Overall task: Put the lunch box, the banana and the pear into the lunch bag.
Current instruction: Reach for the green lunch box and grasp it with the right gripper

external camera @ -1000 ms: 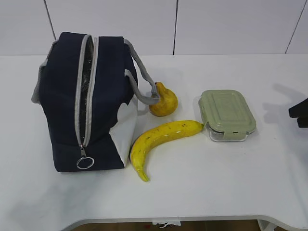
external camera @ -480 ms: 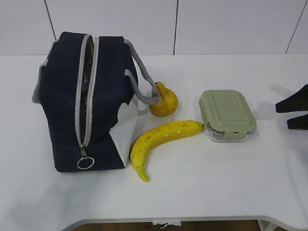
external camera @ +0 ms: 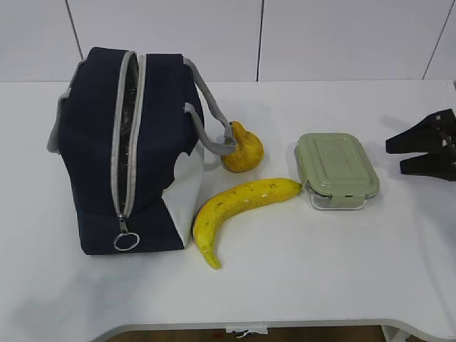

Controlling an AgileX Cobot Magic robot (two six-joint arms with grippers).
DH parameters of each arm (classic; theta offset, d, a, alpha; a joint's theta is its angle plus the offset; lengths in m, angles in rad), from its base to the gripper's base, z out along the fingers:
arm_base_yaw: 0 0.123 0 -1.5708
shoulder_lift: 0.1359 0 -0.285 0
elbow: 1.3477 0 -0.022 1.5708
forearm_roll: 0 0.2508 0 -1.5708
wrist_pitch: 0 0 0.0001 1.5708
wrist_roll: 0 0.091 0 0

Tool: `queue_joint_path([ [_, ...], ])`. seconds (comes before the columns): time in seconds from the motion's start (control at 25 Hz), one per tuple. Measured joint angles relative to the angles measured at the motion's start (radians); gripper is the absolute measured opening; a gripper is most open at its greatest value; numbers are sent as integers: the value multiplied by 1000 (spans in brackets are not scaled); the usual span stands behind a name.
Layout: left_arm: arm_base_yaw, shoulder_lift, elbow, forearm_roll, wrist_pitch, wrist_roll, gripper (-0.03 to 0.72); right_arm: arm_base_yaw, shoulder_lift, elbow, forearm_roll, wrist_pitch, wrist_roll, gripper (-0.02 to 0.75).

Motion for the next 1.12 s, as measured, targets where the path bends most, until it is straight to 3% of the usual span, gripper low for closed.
queue_joint_path([
  [0.48, 0, 0, 0, 0, -2, 0, 239, 85, 48, -32, 9, -2, -25, 581],
  [1.12, 0, 0, 0, 0, -2, 0, 239, 134, 110, -36, 52, -5, -31, 581],
])
